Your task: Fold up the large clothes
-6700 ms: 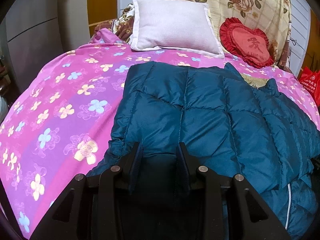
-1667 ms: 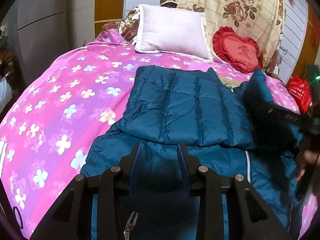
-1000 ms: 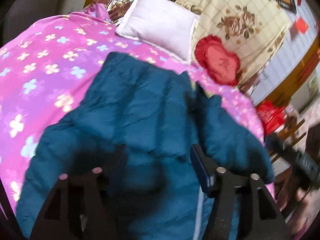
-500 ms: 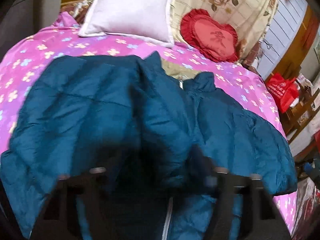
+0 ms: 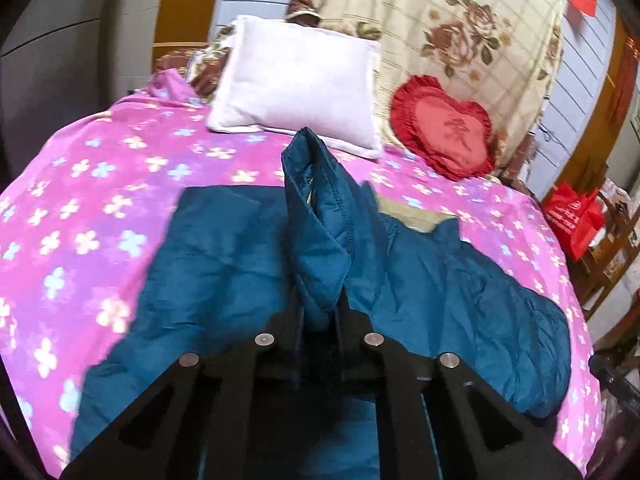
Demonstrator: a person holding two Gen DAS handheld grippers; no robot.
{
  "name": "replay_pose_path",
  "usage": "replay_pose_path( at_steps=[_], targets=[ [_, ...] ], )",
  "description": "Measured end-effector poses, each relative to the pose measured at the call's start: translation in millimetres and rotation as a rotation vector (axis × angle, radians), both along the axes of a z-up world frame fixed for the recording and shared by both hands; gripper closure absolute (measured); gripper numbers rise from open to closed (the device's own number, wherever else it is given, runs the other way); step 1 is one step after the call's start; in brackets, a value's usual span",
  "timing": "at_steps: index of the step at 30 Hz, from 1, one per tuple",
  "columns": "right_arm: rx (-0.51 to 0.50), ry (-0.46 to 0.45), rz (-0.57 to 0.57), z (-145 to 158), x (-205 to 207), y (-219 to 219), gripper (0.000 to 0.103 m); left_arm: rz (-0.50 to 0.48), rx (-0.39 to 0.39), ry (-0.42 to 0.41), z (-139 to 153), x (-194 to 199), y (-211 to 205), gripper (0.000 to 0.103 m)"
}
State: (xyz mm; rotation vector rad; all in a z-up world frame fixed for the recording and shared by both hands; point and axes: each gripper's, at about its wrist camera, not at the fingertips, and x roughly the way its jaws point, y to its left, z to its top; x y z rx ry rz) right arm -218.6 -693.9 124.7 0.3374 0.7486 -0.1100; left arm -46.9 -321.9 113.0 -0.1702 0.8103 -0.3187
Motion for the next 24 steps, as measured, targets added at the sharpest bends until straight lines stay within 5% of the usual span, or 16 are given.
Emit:
replay_pose_path(
  at_steps=[7, 11, 17, 24],
  targets=[
    [-0.031, 0.074, 0.046, -47.2, 73.5, 44.2, 0.027, 0.005, -0.006, 0.127, -42.0, 19.0, 27.2, 0.102],
    [-0.151, 0.151, 0.012, -77.8, 98.1, 62.9, 0.026, -0.013, -0.029, 0.084, -31.0, 14.4, 45.9, 0.084],
    [-0.126, 0.105, 0.003, -51.5, 84.0, 63.2, 0.025, -0.023, 0.01, -0.072, 12.0, -5.7, 60.2, 0.079],
    [-0.122, 0.057, 0.038, -36.5, 90.9, 81.9, 0.025, -0.074, 0.049, -0.024, -13.2, -0.5, 13.6, 0.073]
  ],
)
